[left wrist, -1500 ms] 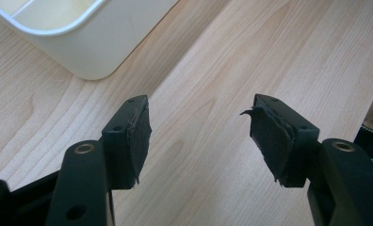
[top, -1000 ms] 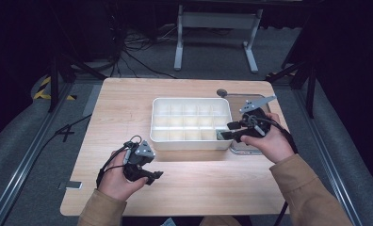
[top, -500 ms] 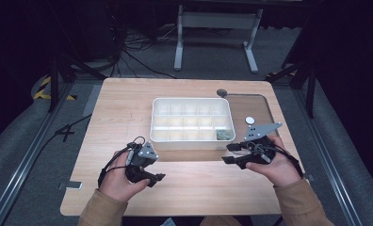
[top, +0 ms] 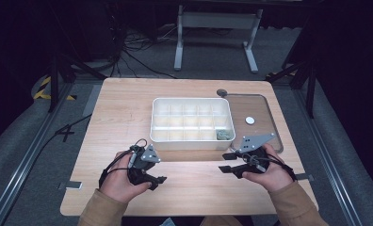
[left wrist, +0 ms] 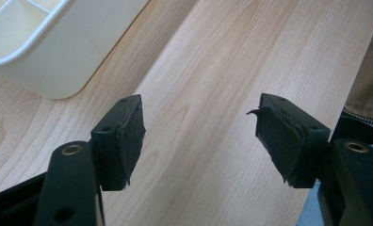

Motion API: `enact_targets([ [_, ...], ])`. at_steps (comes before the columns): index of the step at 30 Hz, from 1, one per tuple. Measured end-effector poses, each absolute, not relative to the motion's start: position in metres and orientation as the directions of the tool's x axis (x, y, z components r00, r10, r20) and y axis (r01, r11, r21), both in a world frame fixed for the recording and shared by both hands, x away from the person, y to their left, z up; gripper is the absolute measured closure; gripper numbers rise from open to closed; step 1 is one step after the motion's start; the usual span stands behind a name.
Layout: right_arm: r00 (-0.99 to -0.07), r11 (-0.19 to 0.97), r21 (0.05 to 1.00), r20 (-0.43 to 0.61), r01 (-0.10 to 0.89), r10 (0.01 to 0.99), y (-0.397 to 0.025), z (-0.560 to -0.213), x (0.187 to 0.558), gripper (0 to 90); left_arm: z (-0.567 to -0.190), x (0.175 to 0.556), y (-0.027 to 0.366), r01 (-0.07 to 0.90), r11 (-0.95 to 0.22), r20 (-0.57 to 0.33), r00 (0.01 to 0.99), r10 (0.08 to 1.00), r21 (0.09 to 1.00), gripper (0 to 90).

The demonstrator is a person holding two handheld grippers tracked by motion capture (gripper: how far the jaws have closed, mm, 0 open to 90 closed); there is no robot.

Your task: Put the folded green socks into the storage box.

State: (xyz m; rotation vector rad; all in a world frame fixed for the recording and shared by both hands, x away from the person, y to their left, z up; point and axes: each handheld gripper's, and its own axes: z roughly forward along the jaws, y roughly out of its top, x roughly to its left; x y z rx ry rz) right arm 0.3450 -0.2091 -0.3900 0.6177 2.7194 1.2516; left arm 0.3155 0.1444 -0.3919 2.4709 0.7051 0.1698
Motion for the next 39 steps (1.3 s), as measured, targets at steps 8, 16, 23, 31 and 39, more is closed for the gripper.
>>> enact_targets([
  [8,-0.888,0.56,0.738,0.115,0.376,0.445,-0.211,-0.414,0.345,35.0,-0.398,0.317,0.147,0.452,-0.696,-0.017,0.844,0.535,0.558,30.6],
  [16,-0.903,0.574,0.73,0.141,0.371,0.406,-0.211,-0.431,0.342,26.4,-0.403,0.321,0.15,0.45,-0.677,-0.018,0.84,0.543,0.583,24.4],
  [23,-0.907,0.6,0.715,0.114,0.359,0.406,-0.208,-0.45,0.338,24.4,-0.41,0.325,0.152,0.453,-0.673,-0.037,0.844,0.536,0.584,20.1],
  [31,-0.909,0.634,0.698,0.06,0.333,0.412,-0.203,-0.471,0.334,23.2,-0.416,0.328,0.155,0.464,-0.674,-0.042,0.839,0.543,0.575,19.0],
  [39,-0.901,0.628,0.712,0.014,0.314,0.434,-0.201,-0.481,0.327,21.9,-0.43,0.315,0.16,0.427,-0.615,0.023,0.809,0.587,0.663,23.1],
])
